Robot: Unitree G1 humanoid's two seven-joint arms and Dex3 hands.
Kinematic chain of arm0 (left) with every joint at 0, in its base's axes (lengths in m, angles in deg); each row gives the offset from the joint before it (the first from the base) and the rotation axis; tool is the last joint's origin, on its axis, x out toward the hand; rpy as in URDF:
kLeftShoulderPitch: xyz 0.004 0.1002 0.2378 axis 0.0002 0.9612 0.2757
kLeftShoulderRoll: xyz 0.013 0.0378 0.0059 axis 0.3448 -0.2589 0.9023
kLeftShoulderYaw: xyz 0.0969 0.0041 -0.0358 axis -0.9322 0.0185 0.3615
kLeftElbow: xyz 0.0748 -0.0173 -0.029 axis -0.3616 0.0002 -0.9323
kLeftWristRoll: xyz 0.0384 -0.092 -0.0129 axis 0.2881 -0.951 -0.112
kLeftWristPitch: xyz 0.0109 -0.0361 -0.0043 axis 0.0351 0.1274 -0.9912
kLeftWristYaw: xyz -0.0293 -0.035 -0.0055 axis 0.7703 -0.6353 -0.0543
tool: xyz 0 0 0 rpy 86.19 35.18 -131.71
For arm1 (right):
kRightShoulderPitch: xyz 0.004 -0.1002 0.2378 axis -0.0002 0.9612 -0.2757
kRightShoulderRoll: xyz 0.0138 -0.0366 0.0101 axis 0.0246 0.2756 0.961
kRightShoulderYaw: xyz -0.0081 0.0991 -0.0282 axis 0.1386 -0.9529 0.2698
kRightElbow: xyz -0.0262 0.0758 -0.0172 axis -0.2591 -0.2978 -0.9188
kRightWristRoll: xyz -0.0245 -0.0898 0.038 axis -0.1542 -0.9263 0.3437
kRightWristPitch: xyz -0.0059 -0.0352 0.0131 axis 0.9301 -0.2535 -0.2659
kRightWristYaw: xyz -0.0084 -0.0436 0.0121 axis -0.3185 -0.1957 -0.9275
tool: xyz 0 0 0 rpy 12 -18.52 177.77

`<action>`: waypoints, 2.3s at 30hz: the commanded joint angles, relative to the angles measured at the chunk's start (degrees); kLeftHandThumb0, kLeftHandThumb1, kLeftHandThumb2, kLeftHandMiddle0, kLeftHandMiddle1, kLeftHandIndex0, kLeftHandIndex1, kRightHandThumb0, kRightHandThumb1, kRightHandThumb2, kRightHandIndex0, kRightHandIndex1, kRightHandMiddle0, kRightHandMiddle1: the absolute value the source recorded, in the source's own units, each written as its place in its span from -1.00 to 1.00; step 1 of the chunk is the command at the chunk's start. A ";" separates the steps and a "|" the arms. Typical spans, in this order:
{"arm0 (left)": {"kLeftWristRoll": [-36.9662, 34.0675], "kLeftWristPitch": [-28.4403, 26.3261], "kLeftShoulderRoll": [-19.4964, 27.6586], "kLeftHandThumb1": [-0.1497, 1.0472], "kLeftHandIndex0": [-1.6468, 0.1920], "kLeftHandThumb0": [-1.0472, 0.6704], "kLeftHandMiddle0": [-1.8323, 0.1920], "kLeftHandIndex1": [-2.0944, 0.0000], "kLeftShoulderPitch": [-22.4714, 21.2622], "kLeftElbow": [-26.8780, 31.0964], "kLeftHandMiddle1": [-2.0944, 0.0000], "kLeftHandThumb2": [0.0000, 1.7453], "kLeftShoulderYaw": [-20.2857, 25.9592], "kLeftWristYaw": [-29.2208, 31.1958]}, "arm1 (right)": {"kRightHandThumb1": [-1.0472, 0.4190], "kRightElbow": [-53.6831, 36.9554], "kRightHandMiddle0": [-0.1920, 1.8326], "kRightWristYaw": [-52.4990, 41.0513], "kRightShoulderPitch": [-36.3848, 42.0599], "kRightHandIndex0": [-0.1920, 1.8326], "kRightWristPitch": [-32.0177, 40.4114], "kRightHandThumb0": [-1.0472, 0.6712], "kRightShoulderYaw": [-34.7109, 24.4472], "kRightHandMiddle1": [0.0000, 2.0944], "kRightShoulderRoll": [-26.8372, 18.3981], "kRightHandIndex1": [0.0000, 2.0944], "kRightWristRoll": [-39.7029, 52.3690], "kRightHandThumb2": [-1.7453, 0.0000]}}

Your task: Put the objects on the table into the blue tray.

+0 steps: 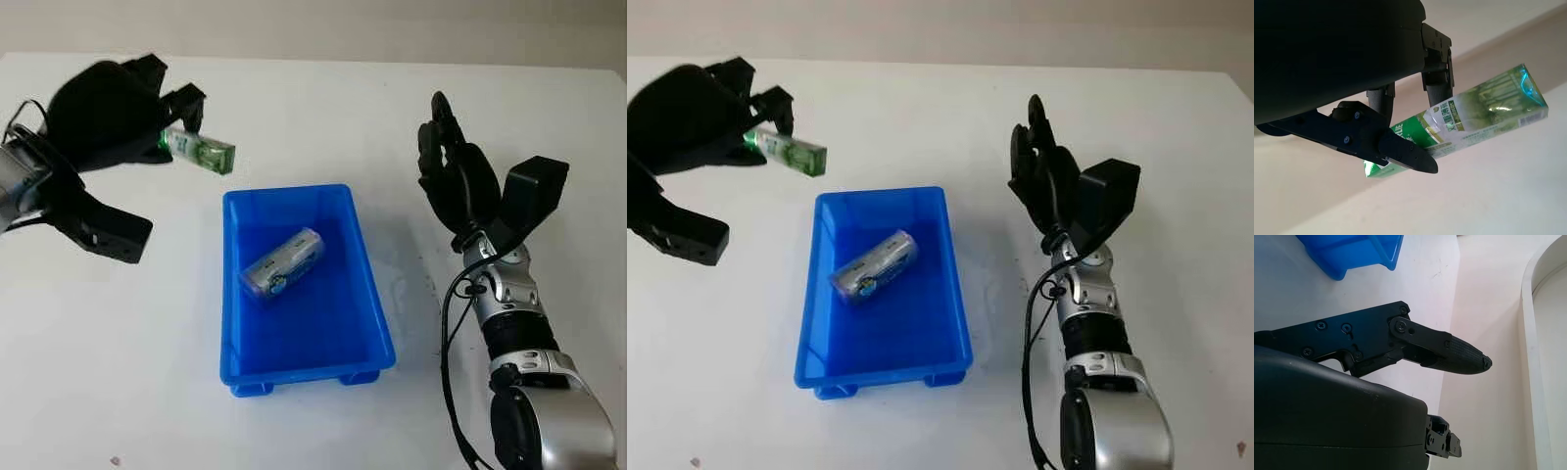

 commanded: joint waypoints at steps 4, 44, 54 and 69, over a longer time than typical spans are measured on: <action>0.25 -1.57 1.80 0.98 0.50 -0.14 0.52 -0.27 -1.66 5.54 -0.72 -0.92 2.93 0.25 | -1.00 1.12 -1.00 -0.41 -1.09 -1.00 -0.86 -0.56 -0.08 -1.00 -0.52 -1.00 -0.03 0.23; -6.76 16.06 -2.64 0.91 0.40 -0.03 0.34 -0.45 16.88 36.73 -0.61 -0.94 9.40 16.16 | -1.00 -0.14 -1.00 -0.06 -0.86 -1.00 -0.19 -0.55 -0.02 -1.00 -0.33 -1.00 0.48 0.24; -19.72 7.08 -2.35 1.00 0.71 -0.60 0.64 0.86 20.73 43.84 0.93 -0.71 12.24 41.23 | -1.00 -0.40 -1.00 0.06 -0.83 -1.00 -0.19 -0.54 0.17 -1.00 -0.43 -1.00 0.10 0.22; -45.89 3.69 -8.61 1.00 0.93 -0.55 0.96 0.99 18.14 38.62 0.98 -0.49 18.56 49.98 | -1.00 0.01 -1.00 0.53 -0.88 -1.00 -0.38 -0.55 0.12 -1.00 0.11 -1.00 0.29 0.23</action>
